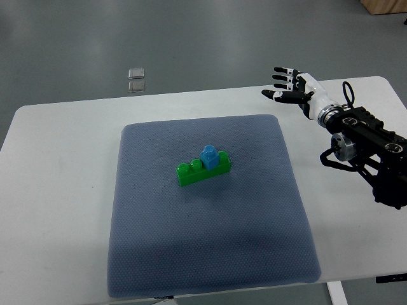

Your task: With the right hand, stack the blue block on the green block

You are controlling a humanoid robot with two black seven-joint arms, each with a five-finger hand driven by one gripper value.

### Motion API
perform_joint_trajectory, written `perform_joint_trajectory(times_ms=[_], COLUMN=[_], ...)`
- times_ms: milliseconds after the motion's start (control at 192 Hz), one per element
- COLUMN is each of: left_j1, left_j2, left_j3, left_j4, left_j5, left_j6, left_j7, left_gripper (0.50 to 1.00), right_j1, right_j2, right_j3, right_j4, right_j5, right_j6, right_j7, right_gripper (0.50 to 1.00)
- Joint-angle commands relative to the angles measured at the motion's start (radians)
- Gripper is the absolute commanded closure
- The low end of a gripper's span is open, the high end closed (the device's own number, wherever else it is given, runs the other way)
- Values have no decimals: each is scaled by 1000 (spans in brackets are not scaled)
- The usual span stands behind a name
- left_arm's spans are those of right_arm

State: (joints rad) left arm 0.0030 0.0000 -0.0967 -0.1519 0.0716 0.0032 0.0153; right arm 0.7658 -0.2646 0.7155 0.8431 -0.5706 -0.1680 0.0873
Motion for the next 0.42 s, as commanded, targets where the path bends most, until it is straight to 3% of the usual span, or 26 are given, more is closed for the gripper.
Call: perform_joint_trajectory(times_ms=[0, 416], left_j1=[0, 0], left_j2=[0, 0], left_j3=[0, 0], left_j4=[0, 0], left_j5=[1, 1], left_j6=[0, 0], left_j7=[0, 0], left_gripper=[500, 500], right_j1=[-29, -132], right_j2=[27, 148], right_j3=[87, 239], right_j4=[-4, -4], right_j5=[0, -11], right_j6=[-19, -50], right_j7=[0, 12], right_gripper=[591, 587])
